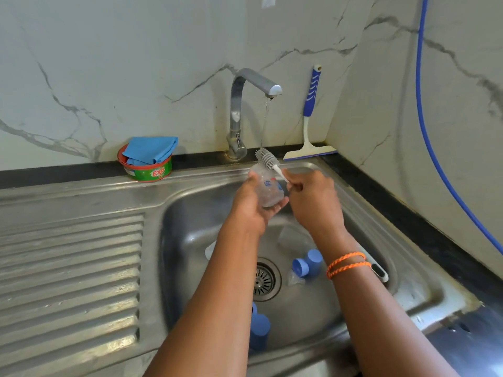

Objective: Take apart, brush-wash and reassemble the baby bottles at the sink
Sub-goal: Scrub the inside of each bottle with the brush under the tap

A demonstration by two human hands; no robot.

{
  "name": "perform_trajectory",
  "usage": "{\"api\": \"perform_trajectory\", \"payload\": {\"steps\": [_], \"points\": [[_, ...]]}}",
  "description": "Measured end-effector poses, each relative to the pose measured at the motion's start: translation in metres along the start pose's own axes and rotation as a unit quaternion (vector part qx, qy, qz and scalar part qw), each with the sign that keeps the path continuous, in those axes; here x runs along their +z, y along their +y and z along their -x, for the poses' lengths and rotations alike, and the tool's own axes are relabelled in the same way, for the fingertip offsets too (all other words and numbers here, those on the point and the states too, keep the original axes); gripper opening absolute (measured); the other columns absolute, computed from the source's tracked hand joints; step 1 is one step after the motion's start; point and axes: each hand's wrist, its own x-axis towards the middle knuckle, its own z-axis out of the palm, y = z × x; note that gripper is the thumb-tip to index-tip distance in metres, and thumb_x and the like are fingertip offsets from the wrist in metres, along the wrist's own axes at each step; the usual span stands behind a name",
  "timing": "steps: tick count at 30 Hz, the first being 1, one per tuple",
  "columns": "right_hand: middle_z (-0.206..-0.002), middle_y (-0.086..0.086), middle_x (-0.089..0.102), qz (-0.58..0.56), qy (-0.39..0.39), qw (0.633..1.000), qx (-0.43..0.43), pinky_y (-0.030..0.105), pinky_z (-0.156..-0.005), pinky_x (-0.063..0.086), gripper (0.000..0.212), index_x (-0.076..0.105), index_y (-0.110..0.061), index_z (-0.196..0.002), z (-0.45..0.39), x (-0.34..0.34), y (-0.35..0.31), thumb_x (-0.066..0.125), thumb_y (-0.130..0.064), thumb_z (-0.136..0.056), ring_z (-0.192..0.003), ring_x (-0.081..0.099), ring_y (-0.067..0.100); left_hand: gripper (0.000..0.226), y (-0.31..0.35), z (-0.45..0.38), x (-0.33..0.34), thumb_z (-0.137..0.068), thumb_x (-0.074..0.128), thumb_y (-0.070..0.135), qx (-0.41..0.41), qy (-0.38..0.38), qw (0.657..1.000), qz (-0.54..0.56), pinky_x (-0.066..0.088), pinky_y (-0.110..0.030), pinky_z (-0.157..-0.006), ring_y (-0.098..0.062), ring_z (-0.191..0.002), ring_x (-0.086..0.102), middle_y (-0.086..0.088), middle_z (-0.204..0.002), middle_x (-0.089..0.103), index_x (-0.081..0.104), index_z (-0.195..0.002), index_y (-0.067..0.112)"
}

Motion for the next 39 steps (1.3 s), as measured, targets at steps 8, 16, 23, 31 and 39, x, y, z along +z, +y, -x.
{"api": "perform_trajectory", "payload": {"steps": [8,16,23,31,39], "points": [[-0.059,-0.013,0.057,-0.062,-0.105,0.992,-0.045,0.014,-0.056,0.039,0.034,0.078,-0.036,-0.124,0.009,-0.028,0.021,0.065,-0.014,-0.101,-0.057,0.044,0.003,0.048,0.019,-0.006,-0.008,-0.112,0.038,0.043,0.065,0.055,0.981,0.177,0.063,-0.051,-0.069,-0.040,-0.108,0.069,-0.026,-0.128,0.064,0.050,-0.140,0.006],[-0.063,0.004,0.048,-0.014,-0.009,1.000,-0.026,0.033,-0.061,0.045,0.026,0.081,-0.022,-0.108,0.005,-0.008,0.015,0.060,-0.011,-0.096,-0.065,0.048,0.019,0.075,0.010,0.004,-0.001,-0.087,0.055,0.080,0.036,0.031,0.995,-0.091,0.058,-0.037,-0.074,-0.023,-0.088,0.075,-0.008,-0.107,0.078,0.067,-0.125,0.017],[-0.071,0.003,0.064,-0.043,-0.054,0.997,-0.034,0.028,-0.060,0.045,0.027,0.082,-0.023,-0.112,0.001,-0.006,0.013,0.061,-0.011,-0.100,-0.063,0.052,0.014,0.047,0.015,0.000,-0.006,-0.087,0.081,0.044,0.077,0.024,0.996,-0.038,0.051,-0.033,-0.069,-0.023,-0.093,0.068,-0.014,-0.119,0.074,0.069,-0.119,0.012],[-0.062,-0.008,0.058,-0.039,-0.087,0.995,-0.029,0.017,-0.052,0.040,0.032,0.079,-0.034,-0.123,0.007,-0.023,0.026,0.064,-0.015,-0.102,-0.057,0.046,0.006,0.049,0.023,-0.001,-0.013,-0.092,0.076,0.041,0.055,0.067,0.996,0.023,0.061,-0.041,-0.082,-0.030,-0.103,0.071,-0.018,-0.119,0.071,0.061,-0.126,0.008],[-0.086,0.006,0.068,-0.023,0.011,0.999,-0.027,0.036,-0.066,0.050,0.044,0.070,-0.044,-0.133,0.003,0.015,-0.001,0.052,-0.021,-0.100,-0.074,0.057,0.029,0.033,0.008,0.008,0.003,-0.109,0.051,0.033,0.008,0.015,1.000,-0.012,0.058,-0.043,-0.079,-0.029,-0.092,0.071,-0.020,-0.116,0.071,0.058,-0.127,0.006]]}}
